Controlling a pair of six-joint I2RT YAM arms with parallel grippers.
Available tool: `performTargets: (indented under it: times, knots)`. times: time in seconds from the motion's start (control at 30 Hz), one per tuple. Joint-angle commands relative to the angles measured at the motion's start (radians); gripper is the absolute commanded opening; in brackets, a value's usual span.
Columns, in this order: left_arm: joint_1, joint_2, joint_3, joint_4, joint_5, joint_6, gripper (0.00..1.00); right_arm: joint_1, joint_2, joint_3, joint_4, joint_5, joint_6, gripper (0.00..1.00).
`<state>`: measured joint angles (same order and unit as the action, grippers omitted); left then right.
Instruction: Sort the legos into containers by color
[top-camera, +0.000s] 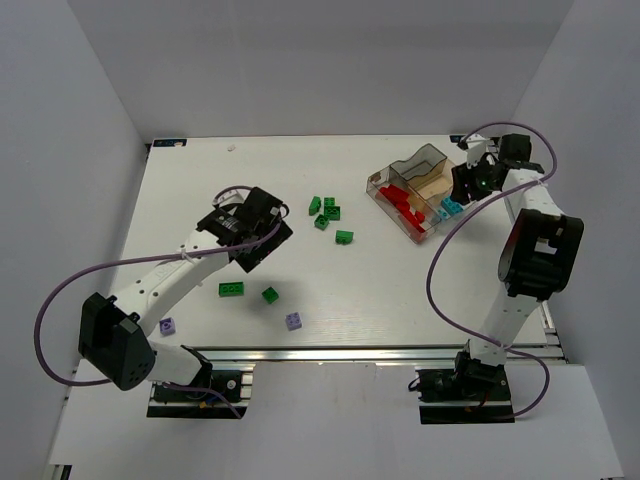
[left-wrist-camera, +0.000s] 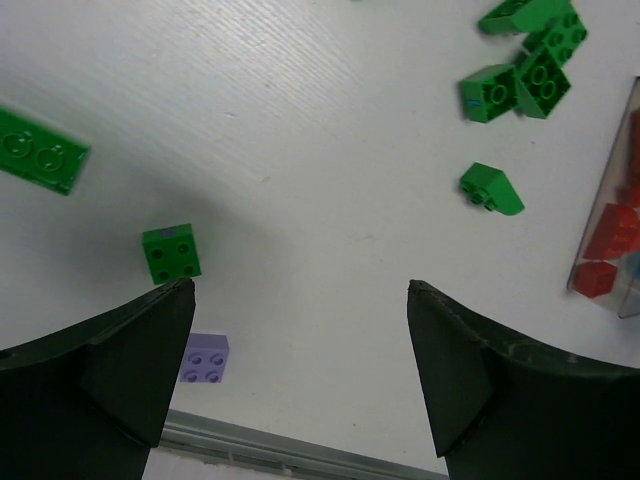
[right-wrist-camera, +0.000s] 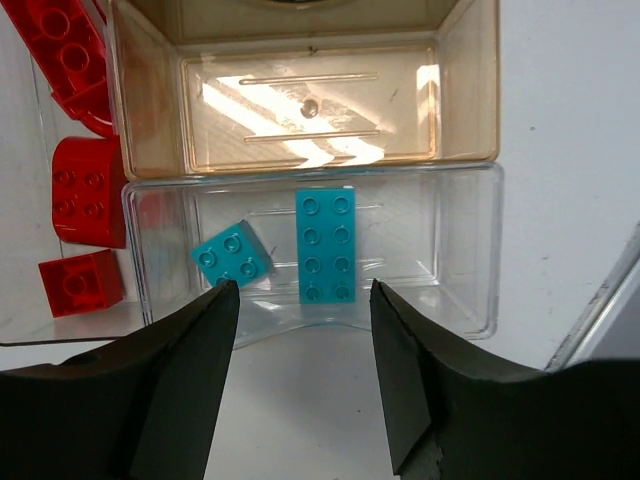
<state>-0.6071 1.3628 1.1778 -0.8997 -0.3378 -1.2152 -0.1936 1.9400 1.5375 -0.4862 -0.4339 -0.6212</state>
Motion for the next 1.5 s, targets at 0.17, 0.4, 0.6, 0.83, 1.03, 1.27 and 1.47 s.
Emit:
performTargets:
  times: [0.17,0.4,0.6,0.83,1.03,1.27,1.47]
  knots:
    - [0.009,-0.063,-0.040,-0.099,-0.095,-0.110,0.94,0.006,-0.160,0.070,-0.028,-0.109,-0.049,0.89]
    - [0.018,-0.106,-0.109,-0.114,-0.093,-0.116,0.81,0.042,-0.227,0.015,-0.100,-0.419,-0.150,0.89]
    - [0.040,-0.198,-0.202,-0.087,-0.076,-0.178,0.67,0.117,-0.296,-0.083,-0.088,-0.448,-0.225,0.88]
    - [0.093,-0.189,-0.233,-0.183,-0.105,-0.202,0.30,0.241,-0.314,-0.126,-0.154,-0.451,-0.305,0.41]
    - [0.151,-0.237,-0.343,-0.183,-0.066,-0.271,0.55,0.364,-0.361,-0.249,-0.048,-0.453,-0.262,0.69]
    - [0.250,-0.208,-0.339,-0.283,-0.170,-0.311,0.80,0.431,-0.345,-0.234,-0.026,-0.407,-0.222,0.85]
    - [0.378,-0.237,-0.426,-0.266,-0.202,-0.325,0.84,0.438,-0.316,-0.185,-0.029,-0.385,-0.166,0.89]
